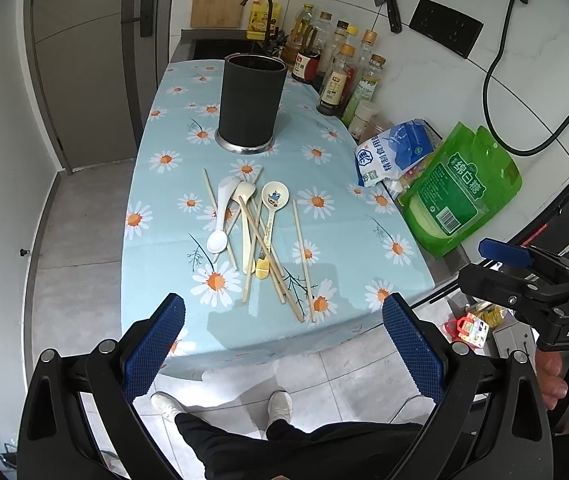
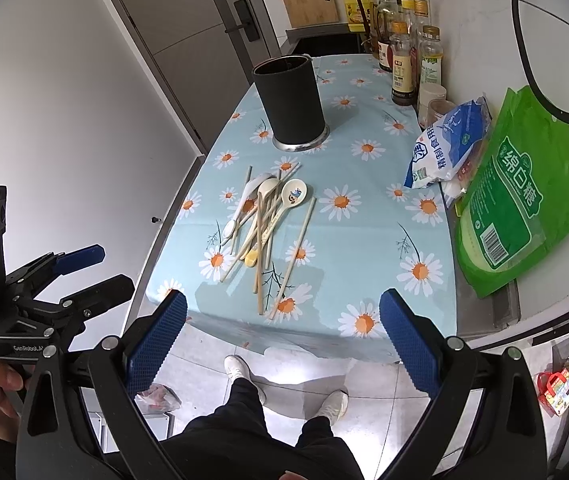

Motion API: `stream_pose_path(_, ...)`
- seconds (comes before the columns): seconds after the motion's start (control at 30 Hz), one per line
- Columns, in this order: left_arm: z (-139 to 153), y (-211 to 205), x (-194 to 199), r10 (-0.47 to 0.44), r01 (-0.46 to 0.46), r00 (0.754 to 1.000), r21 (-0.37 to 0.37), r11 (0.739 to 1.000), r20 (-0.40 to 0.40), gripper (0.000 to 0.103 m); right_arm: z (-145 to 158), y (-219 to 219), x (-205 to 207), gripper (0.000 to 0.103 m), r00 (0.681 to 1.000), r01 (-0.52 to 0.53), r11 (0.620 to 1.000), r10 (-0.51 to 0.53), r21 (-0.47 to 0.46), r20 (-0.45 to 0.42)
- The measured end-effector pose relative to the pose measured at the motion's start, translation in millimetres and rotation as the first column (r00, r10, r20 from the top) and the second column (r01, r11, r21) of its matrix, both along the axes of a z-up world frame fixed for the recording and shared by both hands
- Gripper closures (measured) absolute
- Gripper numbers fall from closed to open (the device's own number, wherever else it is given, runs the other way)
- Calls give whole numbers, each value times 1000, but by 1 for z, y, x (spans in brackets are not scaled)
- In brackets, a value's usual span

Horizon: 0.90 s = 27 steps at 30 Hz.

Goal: Organize utensils

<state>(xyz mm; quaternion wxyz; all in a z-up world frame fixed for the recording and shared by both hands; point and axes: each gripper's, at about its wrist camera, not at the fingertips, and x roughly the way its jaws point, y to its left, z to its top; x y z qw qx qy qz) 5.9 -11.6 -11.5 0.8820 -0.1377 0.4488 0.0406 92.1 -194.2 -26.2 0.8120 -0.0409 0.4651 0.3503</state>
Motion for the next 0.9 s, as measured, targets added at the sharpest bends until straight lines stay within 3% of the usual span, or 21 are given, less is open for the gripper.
stream_pose_path(0.33, 3, 2, -3, 1, 0, 1000, -29, 1000, 16, 7, 2, -3, -3, 7, 1000, -3, 1000, 3, 19, 2)
stream_pose_path(0.9, 8, -4, -6, -8, 8, 1000, -3, 1000, 22, 7, 5, 1, -5, 7, 999, -35, 999, 35, 25, 0)
